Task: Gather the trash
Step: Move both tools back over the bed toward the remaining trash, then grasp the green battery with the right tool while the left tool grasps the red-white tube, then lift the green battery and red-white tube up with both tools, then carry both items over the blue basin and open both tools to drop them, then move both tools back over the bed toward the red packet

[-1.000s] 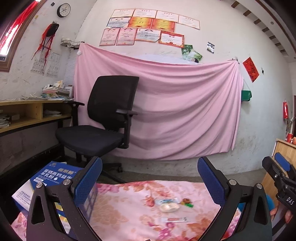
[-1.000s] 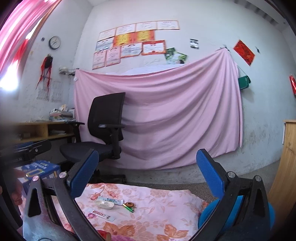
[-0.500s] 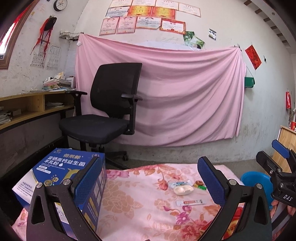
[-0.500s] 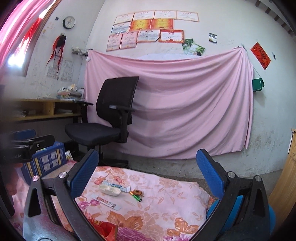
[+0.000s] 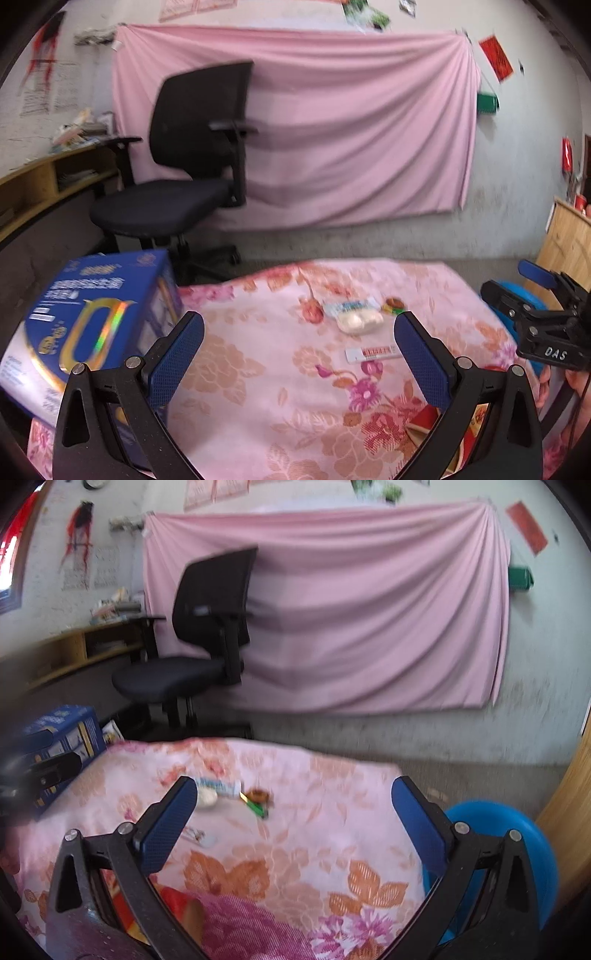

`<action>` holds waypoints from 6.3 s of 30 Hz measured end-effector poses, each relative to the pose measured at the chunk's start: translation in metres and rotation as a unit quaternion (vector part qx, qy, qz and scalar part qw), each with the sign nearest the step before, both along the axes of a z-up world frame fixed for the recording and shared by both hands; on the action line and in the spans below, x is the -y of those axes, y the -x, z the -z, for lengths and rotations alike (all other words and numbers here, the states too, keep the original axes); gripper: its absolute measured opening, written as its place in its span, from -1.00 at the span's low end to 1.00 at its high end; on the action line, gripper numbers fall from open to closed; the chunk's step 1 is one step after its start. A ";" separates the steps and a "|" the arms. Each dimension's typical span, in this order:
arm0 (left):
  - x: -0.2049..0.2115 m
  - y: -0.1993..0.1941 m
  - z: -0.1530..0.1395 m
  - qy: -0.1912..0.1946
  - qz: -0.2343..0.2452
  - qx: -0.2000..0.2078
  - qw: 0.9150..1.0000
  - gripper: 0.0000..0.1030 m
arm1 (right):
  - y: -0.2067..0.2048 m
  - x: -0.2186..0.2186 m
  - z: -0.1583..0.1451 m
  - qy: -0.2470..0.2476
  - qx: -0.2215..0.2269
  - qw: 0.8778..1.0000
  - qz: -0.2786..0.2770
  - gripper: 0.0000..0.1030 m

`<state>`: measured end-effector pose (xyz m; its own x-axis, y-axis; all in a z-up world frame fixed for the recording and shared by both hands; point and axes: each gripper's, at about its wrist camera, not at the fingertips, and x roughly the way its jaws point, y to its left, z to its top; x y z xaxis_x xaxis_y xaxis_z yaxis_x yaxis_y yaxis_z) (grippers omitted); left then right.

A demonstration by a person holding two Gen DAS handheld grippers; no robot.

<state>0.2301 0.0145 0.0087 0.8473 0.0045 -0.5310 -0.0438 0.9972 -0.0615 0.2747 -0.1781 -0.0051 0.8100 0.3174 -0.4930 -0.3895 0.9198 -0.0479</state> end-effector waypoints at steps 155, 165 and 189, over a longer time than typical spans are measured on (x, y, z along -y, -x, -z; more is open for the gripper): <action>0.268 -0.081 -0.030 0.080 0.235 -0.039 0.968 -0.07 | 0.014 0.261 -0.019 -0.137 -0.014 0.970 0.201 0.29; 0.165 -0.032 -0.071 0.131 0.128 0.103 0.978 0.98 | 0.047 0.227 -0.062 -0.167 0.095 0.969 0.153 1.00; 0.023 0.069 -0.069 0.026 -0.001 0.149 0.989 0.98 | 0.079 0.064 -0.076 -0.134 0.129 0.982 -0.033 1.00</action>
